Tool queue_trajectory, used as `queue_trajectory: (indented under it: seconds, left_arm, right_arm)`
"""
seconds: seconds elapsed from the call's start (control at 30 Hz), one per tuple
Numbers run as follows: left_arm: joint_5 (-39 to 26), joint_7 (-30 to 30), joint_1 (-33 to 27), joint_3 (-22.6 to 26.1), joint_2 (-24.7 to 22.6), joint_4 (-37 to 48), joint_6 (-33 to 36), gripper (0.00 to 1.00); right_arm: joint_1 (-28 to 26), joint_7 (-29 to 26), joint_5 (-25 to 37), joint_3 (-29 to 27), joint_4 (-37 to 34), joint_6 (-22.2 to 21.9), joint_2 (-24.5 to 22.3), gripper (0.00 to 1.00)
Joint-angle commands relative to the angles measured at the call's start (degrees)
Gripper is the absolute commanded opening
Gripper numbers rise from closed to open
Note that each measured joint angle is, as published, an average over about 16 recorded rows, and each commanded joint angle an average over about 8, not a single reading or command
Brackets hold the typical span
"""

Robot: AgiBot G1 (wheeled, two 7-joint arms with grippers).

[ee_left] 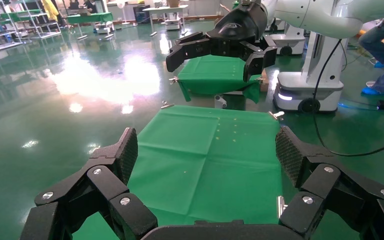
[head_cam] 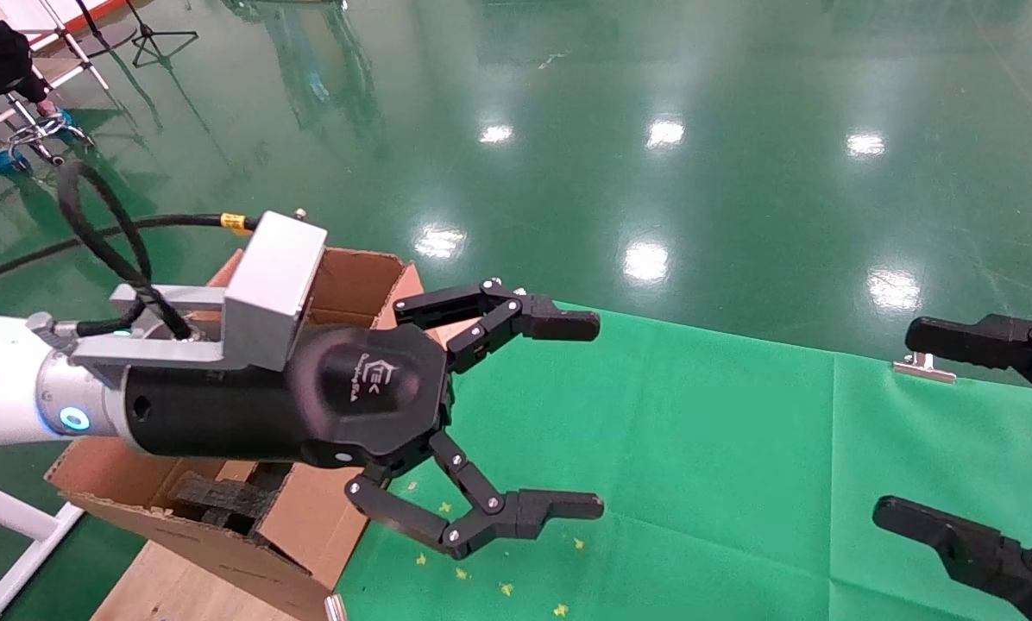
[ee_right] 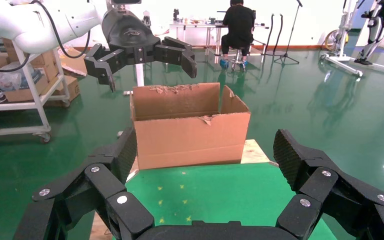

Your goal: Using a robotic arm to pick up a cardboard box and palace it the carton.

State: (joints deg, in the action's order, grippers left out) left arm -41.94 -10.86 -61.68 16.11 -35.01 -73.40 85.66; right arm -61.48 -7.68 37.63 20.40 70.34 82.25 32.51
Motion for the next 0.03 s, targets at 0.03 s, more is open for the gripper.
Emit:
queue_trajectory:
  seconds: [0.03]
  left_arm:
    - [0.0, 0.0, 0.0, 0.0, 0.0, 0.0, 0.0, 1.00]
  right_arm:
    - [0.0, 0.0, 0.0, 0.0, 0.0, 0.0, 0.0, 1.00]
